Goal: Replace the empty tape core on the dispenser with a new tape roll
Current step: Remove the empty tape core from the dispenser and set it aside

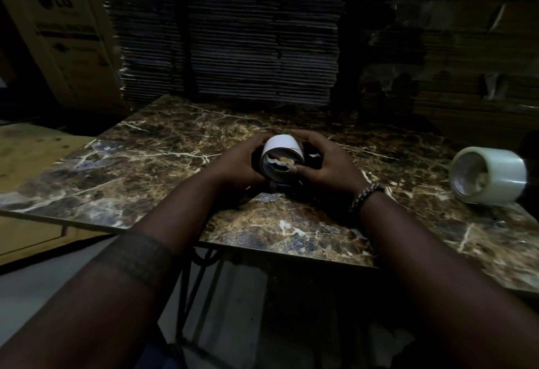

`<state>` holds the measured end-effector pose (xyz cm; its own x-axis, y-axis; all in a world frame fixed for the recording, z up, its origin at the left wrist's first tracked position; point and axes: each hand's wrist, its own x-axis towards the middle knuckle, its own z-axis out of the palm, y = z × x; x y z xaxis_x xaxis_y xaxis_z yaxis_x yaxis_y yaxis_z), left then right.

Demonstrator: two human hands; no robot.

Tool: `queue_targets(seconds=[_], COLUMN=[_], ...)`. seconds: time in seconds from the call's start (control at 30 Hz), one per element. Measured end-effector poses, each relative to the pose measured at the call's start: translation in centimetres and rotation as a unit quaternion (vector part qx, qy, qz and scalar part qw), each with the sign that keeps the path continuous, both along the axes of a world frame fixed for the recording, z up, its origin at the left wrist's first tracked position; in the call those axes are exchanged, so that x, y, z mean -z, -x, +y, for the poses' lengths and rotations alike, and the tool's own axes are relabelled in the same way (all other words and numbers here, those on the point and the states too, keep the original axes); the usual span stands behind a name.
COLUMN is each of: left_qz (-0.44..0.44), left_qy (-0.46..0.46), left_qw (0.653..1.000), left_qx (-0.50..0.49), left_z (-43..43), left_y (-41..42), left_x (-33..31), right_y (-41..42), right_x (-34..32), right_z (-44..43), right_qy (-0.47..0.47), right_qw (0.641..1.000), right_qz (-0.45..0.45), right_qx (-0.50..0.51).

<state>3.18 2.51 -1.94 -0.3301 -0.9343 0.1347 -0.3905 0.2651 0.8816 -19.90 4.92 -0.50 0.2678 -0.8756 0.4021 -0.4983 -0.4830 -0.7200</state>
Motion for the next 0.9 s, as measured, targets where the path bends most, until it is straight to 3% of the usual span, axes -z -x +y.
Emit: queue_targets(seconds=[0.3, 0.57, 0.9], left_qz=[0.025, 0.036, 0.029], left_qy=[-0.010, -0.011, -0.021], left_qw=[0.998, 0.999, 0.999], left_qx=[0.049, 0.034, 0.025], left_z=[0.3, 0.2, 0.6], left_y=[0.1, 0.2, 0.6], left_x=[-0.2, 0.1, -0.6], right_y=[-1.9, -2.7, -1.0], right_x=[-0.7, -1.1, -2.0], right_z=[-0.4, -1.6, -1.5], right_qy=[0.114, 0.178, 0.080], right_qw=[0.993, 0.959, 0.997], right_qz=[0.044, 0.221, -0.011], right_qx=[-0.006, -0.020, -0.016])
